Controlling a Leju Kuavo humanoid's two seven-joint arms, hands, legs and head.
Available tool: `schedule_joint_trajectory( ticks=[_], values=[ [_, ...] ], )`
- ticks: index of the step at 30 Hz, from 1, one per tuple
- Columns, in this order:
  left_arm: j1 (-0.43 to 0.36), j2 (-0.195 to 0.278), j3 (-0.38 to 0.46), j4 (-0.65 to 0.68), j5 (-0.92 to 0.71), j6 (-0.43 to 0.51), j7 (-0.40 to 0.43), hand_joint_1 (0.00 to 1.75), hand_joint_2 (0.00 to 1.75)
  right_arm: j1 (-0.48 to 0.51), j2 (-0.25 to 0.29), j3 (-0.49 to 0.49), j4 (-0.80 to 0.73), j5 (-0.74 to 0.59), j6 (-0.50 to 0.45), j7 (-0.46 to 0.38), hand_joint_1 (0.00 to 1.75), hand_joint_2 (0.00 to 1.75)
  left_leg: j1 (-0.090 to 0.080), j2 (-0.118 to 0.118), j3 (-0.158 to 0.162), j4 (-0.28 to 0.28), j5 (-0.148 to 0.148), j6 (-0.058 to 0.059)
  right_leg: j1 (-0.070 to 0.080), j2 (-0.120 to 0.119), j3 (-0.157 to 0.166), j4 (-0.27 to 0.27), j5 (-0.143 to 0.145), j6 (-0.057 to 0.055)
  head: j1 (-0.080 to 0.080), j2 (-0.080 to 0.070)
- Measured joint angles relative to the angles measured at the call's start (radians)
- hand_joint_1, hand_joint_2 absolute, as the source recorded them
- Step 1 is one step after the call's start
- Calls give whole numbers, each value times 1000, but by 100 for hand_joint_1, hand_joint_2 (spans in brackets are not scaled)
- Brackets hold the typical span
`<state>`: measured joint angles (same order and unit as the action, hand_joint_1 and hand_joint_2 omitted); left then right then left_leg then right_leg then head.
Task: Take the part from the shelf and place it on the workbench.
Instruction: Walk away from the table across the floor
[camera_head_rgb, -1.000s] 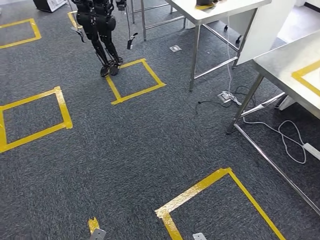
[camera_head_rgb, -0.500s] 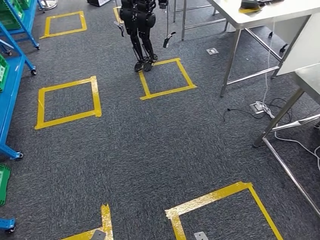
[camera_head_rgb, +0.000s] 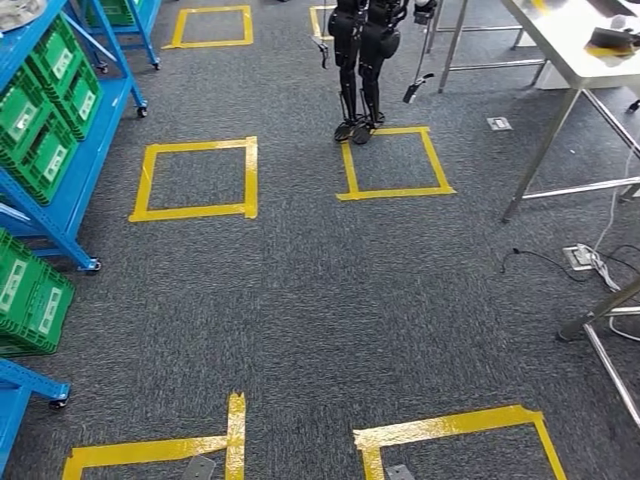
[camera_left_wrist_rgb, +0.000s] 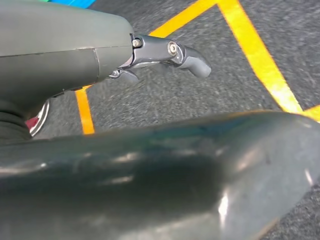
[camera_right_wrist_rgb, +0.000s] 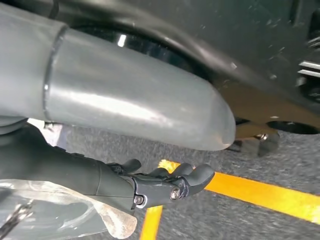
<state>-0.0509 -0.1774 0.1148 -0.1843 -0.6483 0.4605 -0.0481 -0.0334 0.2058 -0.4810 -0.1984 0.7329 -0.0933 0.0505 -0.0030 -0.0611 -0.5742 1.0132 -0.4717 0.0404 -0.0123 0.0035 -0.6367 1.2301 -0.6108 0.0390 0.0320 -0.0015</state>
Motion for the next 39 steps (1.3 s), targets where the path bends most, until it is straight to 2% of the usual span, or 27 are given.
schedule_joint_trajectory(
  ticks=[2,4,6,7,9,11,12,13,14,15,16,17,18,20,22,24,26,27,28,29,30,31,33,35,37,38,39],
  values=[
    [-1,-1,0,0,0,0,0,0,0,-1,0,0,0,0,2,-1,0,0,1,-29,-1,6,-4,-7,-4,42,51,-134,72,-1,1,0],
    [-2,-2,0,0,0,-1,0,0,0,-1,-1,0,0,0,4,-1,0,0,4,-53,-8,13,-6,-17,-7,81,87,-206,90,-4,1,0],
    [0,-2,0,0,0,-1,0,0,0,-1,-1,0,0,0,4,-1,0,0,8,-75,-14,13,-2,-29,-4,73,97,-213,86,-11,0,0],
    [3,-2,0,0,0,-1,0,0,0,-2,-1,0,0,1,4,-1,0,0,9,-72,-16,15,-4,-35,-4,61,99,-217,88,-17,0,0],
    [4,-2,0,0,0,-1,0,0,0,-1,-2,0,0,1,4,-1,0,0,7,-25,-36,59,-31,-44,-5,34,107,-226,91,-30,-5,0],
    [0,-2,0,0,-1,-2,0,0,0,0,-2,0,0,2,6,-1,0,0,7,31,-90,176,-90,-52,-3,1,112,-229,88,-39,-10,0],
    [-1,-2,0,0,-1,-3,0,0,0,1,-2,0,0,4,7,0,0,0,9,42,-121,241,-115,-55,-1,-16,113,-229,86,-41,-10,0],
    [-1,-2,0,0,-1,-4,0,0,0,2,-3,0,0,7,8,1,0,0,11,47,-142,283,-125,-57,-1,-32,115,-229,84,-42,-10,0],
    [1,-2,0,0,-2,-6,0,0,0,2,-3,0,0,11,10,2,0,0,12,51,-146,291,-116,-58,0,-47,117,-229,81,-42,-10,0],
    [3,-2,0,0,-2,-7,1,0,0,1,-3,0,0,13,12,3,0,0,13,56,-130,259,-88,-57,0,-60,121,-229,78,-41,-10,0],
    [4,-2,0,0,-2,-8,1,0,0,0,-3,0,0,15,13,3,0,0,13,69,-99,196,-50,-55,0,-72,126,-229,74,-39,-10,0],
    [3,-2,0,0,-3,-8,1,0,0,0,-3,0,0,15,14,3,0,0,9,93,-64,130,-22,-53,2,-84,131,-229,69,-35,-10,0],
    [1,-2,0,0,-4,-8,1,0,0,0,-3,0,0,15,15,3,0,0,4,116,-36,72,-5,-48,4,-95,135,-228,63,-29,-11,0],
    [-2,-2,0,0,-8,-9,1,0,0,-1,-3,0,0,15,19,3,0,0,-5,140,-15,26,-7,-38,9,-118,141,-228,55,-17,-9,0],
    [0,-2,0,0,-11,-8,1,0,0,-4,-3,0,0,15,22,4,0,0,-5,120,-16,19,-7,-27,9,-134,148,-230,48,-8,-8,0],
    [3,-1,0,0,-13,-6,1,0,0,-7,-3,0,0,15,23,3,0,0,0,97,-13,13,-5,-17,5,-88,134,-195,21,1,-4,0],
    [1,-2,0,0,-15,-3,1,0,0,-7,-3,0,0,15,23,3,0,0,3,72,-12,11,-3,-8,2,-23,72,-73,-36,5,2,0],
    [-1,-3,0,0,-15,-3,1,0,0,-5,-3,0,0,15,23,3,0,0,2,58,-13,11,-3,-5,2,-11,30,3,-62,5,4,0],
    [-1,-3,0,0,-16,-3,1,0,0,-2,-3,0,0,15,23,4,0,0,2,44,-12,11,-4,-3,2,-7,-5,60,-73,5,4,0],
    [-1,-3,0,0,-16,-3,1,0,0,0,-3,0,0,15,23,4,0,0,1,28,-11,12,-4,-3,3,-5,-26,80,-62,4,5,0],
    [0,-3,0,0,-16,-3,1,0,0,1,-3,0,0,16,23,4,0,0,1,12,-9,12,-4,-3,3,-3,-29,60,-32,1,5,0],
    [0,-3,0,0,-17,-3,1,0,0,1,-3,0,0,16,23,4,0,0,1,-4,-7,12,-5,-3,3,6,-13,2,14,-2,5,0],
    [-1,-4,0,0,-18,-2,1,0,0,0,-4,0,0,17,23,3,0,0,1,-33,-7,15,-7,-7,-1,51,36,-137,86,-10,5,0],
    [-2,-5,0,0,-19,-2,1,0,0,-1,-4,0,0,17,23,3,0,0,3,-56,-14,16,-6,-17,-2,81,67,-202,101,-14,5,0],
    [1,-4,0,0,-19,-2,1,0,0,-1,-4,0,0,18,23,3,0,0,6,-76,-18,15,-3,-29,-1,65,78,-212,100,-20,5,0],
    [3,-4,0,0,-19,-2,1,0,0,-1,-4,0,0,18,22,3,0,0,4,-68,-21,25,-8,-35,-2,53,81,-217,102,-25,4,0],
    [5,-3,0,0,-19,-2,0,0,0,-1,-4,0,0,18,21,2,0,0,2,-46,-29,48,-23,-40,-4,40,86,-222,103,-30,1,0]
  ],
)
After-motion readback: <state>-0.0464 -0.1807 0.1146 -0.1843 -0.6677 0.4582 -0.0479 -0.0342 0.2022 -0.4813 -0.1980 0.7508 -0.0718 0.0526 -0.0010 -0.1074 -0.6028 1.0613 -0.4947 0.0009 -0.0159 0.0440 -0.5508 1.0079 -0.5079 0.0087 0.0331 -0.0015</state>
